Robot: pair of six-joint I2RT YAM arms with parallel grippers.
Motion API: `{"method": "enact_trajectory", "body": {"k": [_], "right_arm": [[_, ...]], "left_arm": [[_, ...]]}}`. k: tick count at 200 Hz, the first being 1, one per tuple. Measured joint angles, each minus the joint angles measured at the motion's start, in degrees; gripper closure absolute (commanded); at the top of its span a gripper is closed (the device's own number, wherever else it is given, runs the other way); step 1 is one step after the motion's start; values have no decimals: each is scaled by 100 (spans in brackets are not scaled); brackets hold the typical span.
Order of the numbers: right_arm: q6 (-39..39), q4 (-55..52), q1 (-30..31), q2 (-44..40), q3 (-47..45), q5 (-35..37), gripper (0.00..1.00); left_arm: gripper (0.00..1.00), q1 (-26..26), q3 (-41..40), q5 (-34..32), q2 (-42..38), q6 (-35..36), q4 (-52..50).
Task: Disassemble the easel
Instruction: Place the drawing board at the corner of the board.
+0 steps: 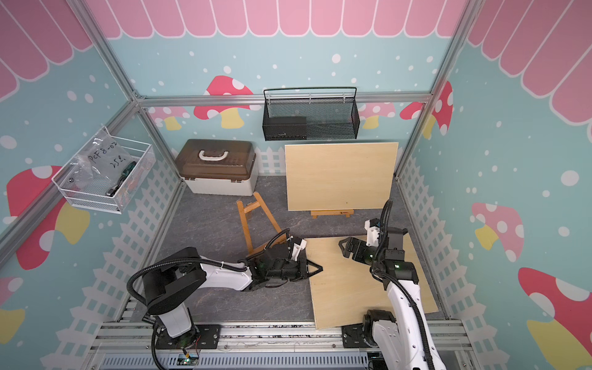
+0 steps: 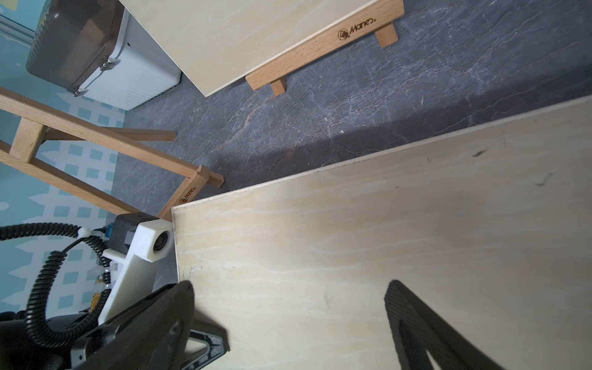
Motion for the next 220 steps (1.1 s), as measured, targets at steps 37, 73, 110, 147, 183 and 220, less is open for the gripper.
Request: {"method": "enact_trajectory", "body": {"k": [37, 73, 110, 147, 183, 220], "right_arm": [[20, 52, 26, 33, 0, -7, 4], [57, 79, 26, 37, 0, -13, 3], [79, 94, 26, 55, 2, -17, 3], [122, 109, 26, 79, 11, -17, 3], [164, 144, 26, 85, 11, -13, 3], [188, 190, 26, 85, 11, 4, 3]], "left_arm": [[98, 59, 308, 131, 234, 4, -118], [86, 175, 498, 313, 286, 39, -407], [75, 297, 680, 435, 291, 223, -828], [70, 407, 726, 452, 573, 372, -1331], [65, 518, 931, 472, 702, 632, -1692], [60, 603, 1034, 437, 780, 916, -2081]]}}
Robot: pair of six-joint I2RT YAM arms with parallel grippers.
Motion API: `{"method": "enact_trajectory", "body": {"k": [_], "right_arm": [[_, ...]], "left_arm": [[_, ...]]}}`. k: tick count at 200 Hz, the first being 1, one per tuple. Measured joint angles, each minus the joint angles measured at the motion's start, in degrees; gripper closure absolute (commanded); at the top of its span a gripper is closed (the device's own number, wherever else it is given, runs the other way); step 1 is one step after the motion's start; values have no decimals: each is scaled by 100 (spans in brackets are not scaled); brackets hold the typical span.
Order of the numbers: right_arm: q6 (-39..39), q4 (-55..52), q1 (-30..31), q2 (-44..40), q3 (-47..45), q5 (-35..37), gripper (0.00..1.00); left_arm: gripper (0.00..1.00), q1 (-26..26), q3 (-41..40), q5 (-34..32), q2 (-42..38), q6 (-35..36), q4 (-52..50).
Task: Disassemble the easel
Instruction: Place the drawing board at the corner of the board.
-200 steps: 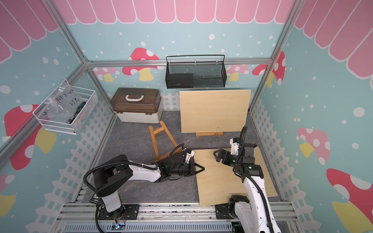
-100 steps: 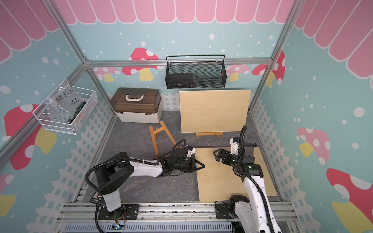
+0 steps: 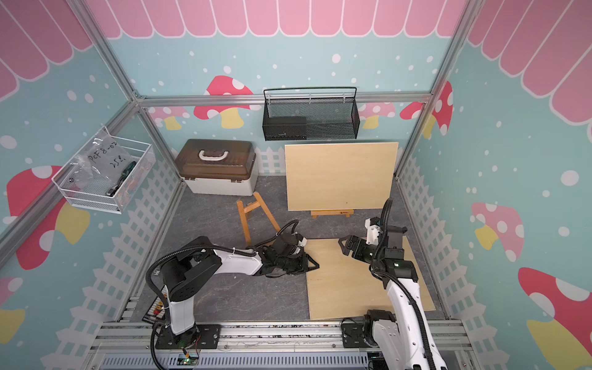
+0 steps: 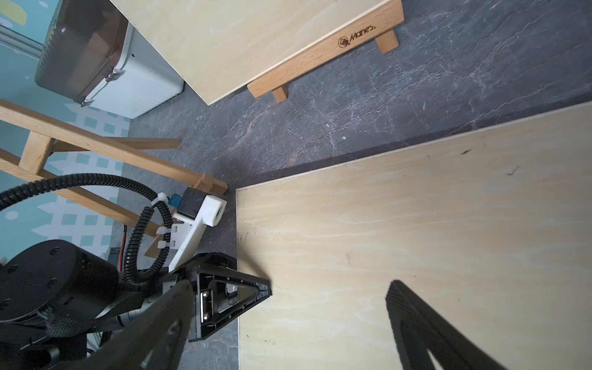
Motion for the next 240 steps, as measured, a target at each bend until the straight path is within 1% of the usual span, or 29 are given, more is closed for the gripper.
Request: {"method": "enact_trajectory", "body": {"k": [27, 46, 63, 67, 72, 75, 80, 83, 91, 99, 105, 110, 111, 115, 124, 146, 195, 222, 240], "right_arm": [[17, 35, 0, 0, 0, 15, 2], [26, 42, 0, 0, 0, 22, 2], [39, 63, 0, 11, 0, 22, 2], [44, 70, 0, 13, 0, 24, 2], [44, 74, 0, 22, 0, 24, 2], [44, 76, 0, 26, 0, 24, 2], [44, 79, 0, 33, 0, 24, 2], [44, 79, 0, 39, 0, 26, 2], [46, 81, 0, 50, 0, 26, 1], [59, 81, 0, 61, 0, 28, 2], [61, 83, 0, 66, 0, 31, 2], [66, 87, 0, 70, 0, 31, 1], [63, 87, 0, 70, 0, 31, 1], [66, 94, 0, 74, 0, 33, 1], [66, 107, 0, 85, 0, 37, 1], [72, 125, 0, 107, 0, 46, 1], [76, 146, 7, 179, 17, 149, 1], [13, 160, 149, 299, 157, 358, 2], [-44, 216, 393, 387, 295, 588, 1]], "left_arm": [[57, 17, 157, -66, 33, 214, -175], [53, 20, 273, -122, 68, 358, -293], [47, 20, 380, -153, 101, 481, -382], [40, 20, 407, -155, 107, 503, -400], [37, 20, 431, -162, 111, 568, -415], [33, 20, 439, -157, 111, 542, -398], [31, 17, 474, -153, 111, 599, -417], [28, 17, 496, -177, 111, 616, -422], [24, 17, 522, -184, 111, 662, -437], [22, 20, 549, -190, 105, 697, -439], [16, 20, 566, -219, 105, 719, -444], [16, 20, 579, -232, 105, 732, -448], [15, 20, 581, -234, 105, 745, -452], [7, 20, 584, -225, 103, 743, -435], [3, 11, 610, -240, 55, 811, -481], [1, 22, 619, -407, -59, 933, -702], [1, 28, 555, -846, -402, 1174, -1440], [1, 28, 409, -1071, -813, 1357, -1888], [0, 28, 258, -1217, -1305, 1495, -2114]]}}
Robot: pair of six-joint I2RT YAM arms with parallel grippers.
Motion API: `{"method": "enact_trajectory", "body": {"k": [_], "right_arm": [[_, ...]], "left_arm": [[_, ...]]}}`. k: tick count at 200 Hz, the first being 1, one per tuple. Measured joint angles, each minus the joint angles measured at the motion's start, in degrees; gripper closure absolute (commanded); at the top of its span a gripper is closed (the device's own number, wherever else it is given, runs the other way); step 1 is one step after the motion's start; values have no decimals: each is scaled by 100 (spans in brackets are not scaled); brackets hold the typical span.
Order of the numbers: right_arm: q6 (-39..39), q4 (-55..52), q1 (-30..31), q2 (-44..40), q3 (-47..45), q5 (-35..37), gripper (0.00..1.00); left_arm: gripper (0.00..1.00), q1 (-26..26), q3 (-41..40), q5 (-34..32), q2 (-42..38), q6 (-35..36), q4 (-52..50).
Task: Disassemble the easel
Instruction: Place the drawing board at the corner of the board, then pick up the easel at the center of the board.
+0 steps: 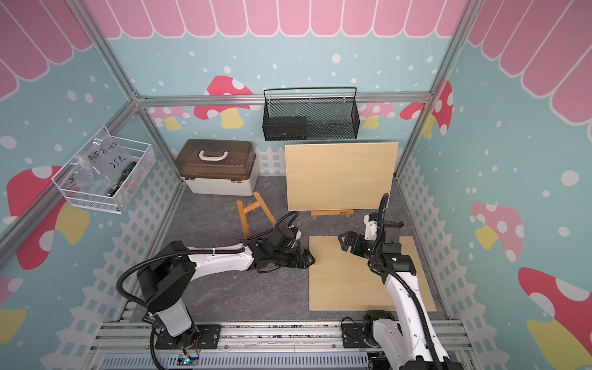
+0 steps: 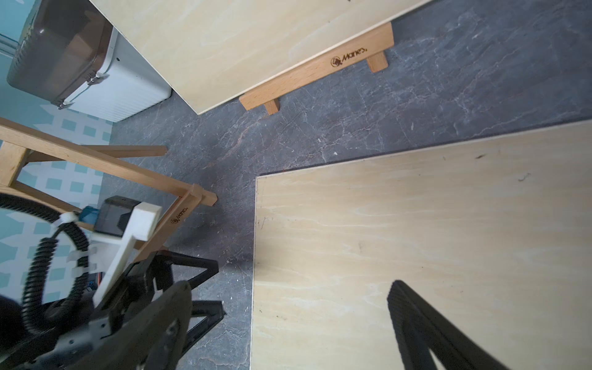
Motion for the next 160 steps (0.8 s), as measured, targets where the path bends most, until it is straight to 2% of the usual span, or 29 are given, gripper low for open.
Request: {"method": "enact_trajectory", "body": {"k": [50, 77, 120, 160], "right_arm": [[-22, 564, 984, 374, 103, 798, 1], [-31, 944, 1777, 940, 269, 1287, 0], [-278, 1786, 2907, 1773, 542, 2004, 0], [-726, 2594, 3606, 2496, 636, 2461, 0]], "left_arm": [[1, 66, -719, -466, -1840, 273, -588], [1, 387, -1294, -675, -2970, 313, -1071], [1, 1526, -1886, -719, -4524, 522, -1952], [1, 2599, -2041, -476, -5366, 857, -2551]]}}
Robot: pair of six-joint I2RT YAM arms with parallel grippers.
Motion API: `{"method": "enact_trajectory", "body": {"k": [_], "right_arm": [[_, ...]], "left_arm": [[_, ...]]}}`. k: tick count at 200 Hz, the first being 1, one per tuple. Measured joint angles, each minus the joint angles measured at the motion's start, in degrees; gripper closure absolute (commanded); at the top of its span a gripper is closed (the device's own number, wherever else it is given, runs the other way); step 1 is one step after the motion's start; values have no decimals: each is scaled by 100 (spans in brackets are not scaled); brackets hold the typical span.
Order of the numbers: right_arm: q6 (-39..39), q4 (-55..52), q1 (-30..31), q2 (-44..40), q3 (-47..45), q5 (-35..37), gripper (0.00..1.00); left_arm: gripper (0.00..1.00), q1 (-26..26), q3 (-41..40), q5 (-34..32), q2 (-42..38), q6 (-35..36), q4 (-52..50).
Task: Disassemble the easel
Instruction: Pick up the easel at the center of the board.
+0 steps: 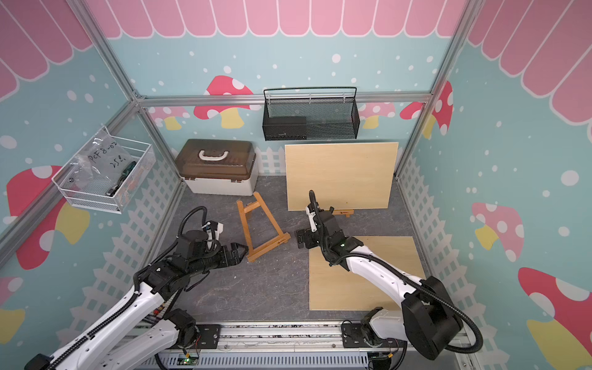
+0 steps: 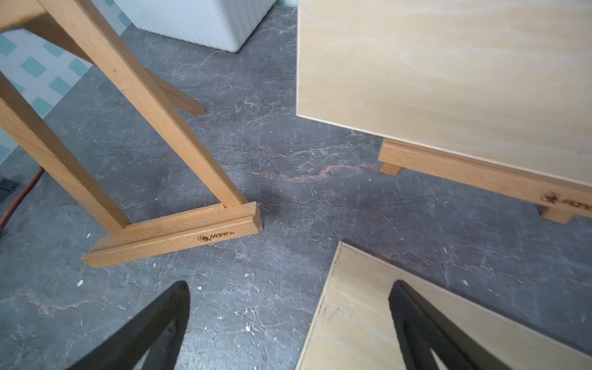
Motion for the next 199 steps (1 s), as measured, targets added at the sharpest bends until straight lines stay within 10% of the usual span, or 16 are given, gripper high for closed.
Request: {"method": "enact_trajectory", "body": {"k": [199], "right_arm": [[-1965, 1602, 463, 2264, 984, -415, 15]], "left_arm": [[1, 693, -540, 472, 358, 313, 656]]}}
